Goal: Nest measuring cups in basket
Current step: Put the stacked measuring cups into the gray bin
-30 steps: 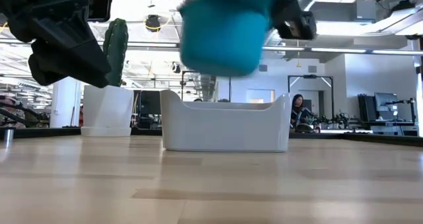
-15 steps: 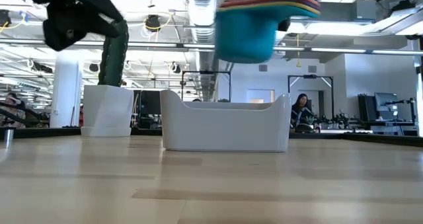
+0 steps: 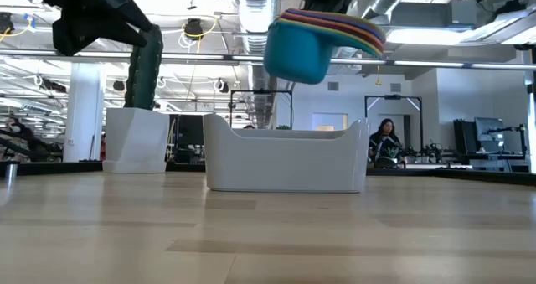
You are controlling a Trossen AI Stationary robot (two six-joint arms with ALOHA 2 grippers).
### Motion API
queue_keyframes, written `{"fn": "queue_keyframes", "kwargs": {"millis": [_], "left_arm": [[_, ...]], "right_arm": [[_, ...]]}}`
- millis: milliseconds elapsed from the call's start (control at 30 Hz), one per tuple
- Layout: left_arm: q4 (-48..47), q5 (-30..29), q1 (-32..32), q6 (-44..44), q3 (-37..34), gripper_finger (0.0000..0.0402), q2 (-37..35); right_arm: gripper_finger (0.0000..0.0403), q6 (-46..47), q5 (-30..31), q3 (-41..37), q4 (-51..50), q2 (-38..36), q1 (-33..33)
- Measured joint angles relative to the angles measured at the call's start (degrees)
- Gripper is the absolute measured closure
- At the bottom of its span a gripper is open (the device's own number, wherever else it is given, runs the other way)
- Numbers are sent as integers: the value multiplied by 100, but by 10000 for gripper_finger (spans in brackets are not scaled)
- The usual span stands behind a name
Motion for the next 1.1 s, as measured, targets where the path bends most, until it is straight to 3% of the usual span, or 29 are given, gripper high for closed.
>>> {"fn": "queue_keyframes", "kwargs": {"millis": [233,567,800,1100], "left_arm": [[-552,181,313,407,-2,295,-312],[-895,718,1552,1926,-2,295,-1414],[-918,544,2071,1772,-2,295,-1543],[-852,358,2158,1216,0,295,-987]], "right_arm": [[295,-815,-62,0,169,0,-185],[295,-1745,-196,1,516,51,-233],[295,-2740,-357,6,725,432,-474],[295,-3941,-505,0,839,603,-688]]}}
